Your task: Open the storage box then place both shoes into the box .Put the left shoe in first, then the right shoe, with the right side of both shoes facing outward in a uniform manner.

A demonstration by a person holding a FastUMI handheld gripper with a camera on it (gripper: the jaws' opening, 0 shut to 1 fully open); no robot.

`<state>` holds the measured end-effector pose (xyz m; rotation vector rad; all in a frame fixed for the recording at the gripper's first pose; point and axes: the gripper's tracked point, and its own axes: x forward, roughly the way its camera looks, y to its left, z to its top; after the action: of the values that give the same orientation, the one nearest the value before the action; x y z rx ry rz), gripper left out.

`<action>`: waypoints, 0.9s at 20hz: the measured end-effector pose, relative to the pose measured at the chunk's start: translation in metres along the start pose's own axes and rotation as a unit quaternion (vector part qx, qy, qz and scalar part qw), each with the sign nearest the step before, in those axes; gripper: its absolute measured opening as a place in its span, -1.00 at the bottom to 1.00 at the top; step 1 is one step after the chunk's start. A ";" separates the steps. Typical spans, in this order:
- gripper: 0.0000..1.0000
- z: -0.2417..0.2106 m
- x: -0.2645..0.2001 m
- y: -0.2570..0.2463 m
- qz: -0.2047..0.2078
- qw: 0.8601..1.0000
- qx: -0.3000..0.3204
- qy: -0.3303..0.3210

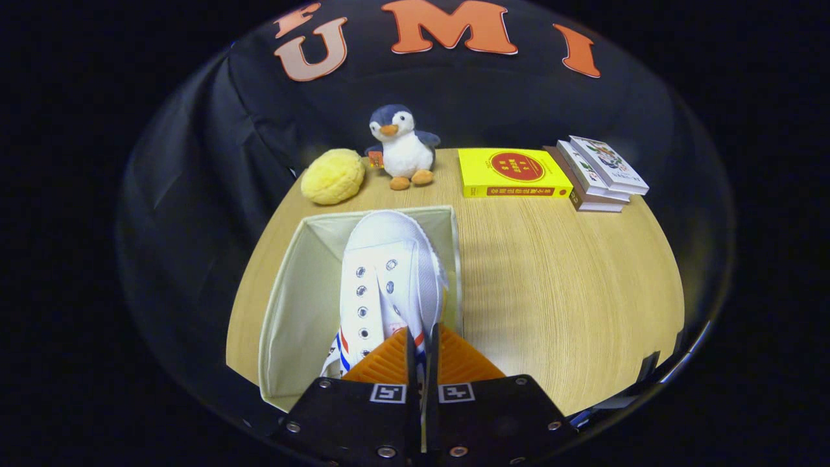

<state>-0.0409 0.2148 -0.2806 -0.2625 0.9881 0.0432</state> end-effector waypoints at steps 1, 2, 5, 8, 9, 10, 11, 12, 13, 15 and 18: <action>-0.92 -0.001 0.002 0.001 -0.004 1.000 0.003 0.001; -0.91 0.000 0.003 0.003 -0.005 1.000 0.004 -0.002; -0.58 0.008 -0.009 0.018 0.020 1.000 0.014 -0.013; -0.43 0.040 -0.039 0.014 0.022 0.998 0.007 -0.058; -0.26 0.050 -0.049 0.013 0.024 0.997 0.006 -0.074; -0.10 0.061 -0.059 0.011 0.028 0.996 0.006 -0.090; 0.07 0.071 -0.070 0.007 0.030 0.994 0.007 -0.106; 0.42 0.081 -0.079 0.002 0.030 0.992 0.006 -0.122; 0.67 0.091 -0.089 -0.006 0.027 0.990 0.005 -0.138; 0.97 0.109 -0.105 -0.025 0.014 0.986 0.001 -0.167; 0.97 0.134 -0.131 -0.059 -0.017 0.977 -0.012 -0.211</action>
<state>0.0059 0.2005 -0.0899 -0.2791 0.5616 0.0768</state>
